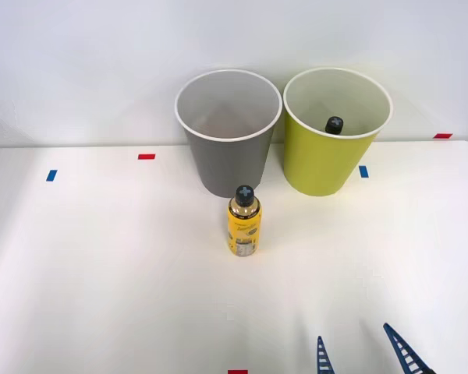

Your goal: Put cans in the gray bin, plastic bottles in the light green bin

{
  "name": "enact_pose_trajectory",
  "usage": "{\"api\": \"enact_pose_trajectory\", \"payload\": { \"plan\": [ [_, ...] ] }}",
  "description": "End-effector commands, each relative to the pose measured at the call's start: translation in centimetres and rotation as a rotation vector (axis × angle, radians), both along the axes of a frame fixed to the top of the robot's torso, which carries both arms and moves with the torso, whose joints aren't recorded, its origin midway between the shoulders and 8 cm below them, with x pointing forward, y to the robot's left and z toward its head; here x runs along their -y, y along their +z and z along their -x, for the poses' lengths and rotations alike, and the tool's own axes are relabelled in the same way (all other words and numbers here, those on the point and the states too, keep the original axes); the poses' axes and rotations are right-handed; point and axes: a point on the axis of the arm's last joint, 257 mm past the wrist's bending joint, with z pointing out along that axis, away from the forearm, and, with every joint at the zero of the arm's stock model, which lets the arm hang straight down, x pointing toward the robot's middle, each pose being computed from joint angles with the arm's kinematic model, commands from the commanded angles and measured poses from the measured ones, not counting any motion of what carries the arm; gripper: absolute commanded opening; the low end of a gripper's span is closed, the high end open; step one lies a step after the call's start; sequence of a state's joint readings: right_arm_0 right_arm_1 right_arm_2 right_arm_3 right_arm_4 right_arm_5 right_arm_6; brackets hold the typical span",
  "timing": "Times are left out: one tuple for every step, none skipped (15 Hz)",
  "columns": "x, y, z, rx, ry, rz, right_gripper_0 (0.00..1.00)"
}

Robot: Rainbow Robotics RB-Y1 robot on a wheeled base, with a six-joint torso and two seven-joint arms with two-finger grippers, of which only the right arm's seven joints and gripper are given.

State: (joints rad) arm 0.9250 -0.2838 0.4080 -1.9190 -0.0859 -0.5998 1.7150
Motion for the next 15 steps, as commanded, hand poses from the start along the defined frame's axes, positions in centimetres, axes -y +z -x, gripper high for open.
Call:
{"api": "enact_pose_trajectory", "payload": {
  "plan": [
    [0.00,0.00,0.00,0.000,0.000,0.000,1.00],
    [0.00,0.00,0.00,0.000,0.000,0.000,1.00],
    [0.00,0.00,0.00,0.000,0.000,0.000,1.00],
    [0.00,0.00,0.00,0.000,0.000,0.000,1.00],
    [0.00,0.00,0.00,0.000,0.000,0.000,1.00],
    [0.00,0.00,0.00,0.000,0.000,0.000,1.00],
    [0.00,0.00,0.00,0.000,0.000,0.000,1.00],
    [0.00,0.00,0.00,0.000,0.000,0.000,1.00],
    [0.00,0.00,0.00,0.000,0.000,0.000,1.00],
    [0.00,0.00,0.00,0.000,0.000,0.000,1.00],
    [0.00,0.00,0.00,0.000,0.000,0.000,1.00],
    [0.00,0.00,0.00,0.000,0.000,0.000,1.00],
    [0.00,0.00,0.00,0.000,0.000,0.000,1.00],
    [0.00,0.00,0.00,0.000,0.000,0.000,1.00],
    [0.00,0.00,0.00,0.000,0.000,0.000,1.00]
  ]
}}
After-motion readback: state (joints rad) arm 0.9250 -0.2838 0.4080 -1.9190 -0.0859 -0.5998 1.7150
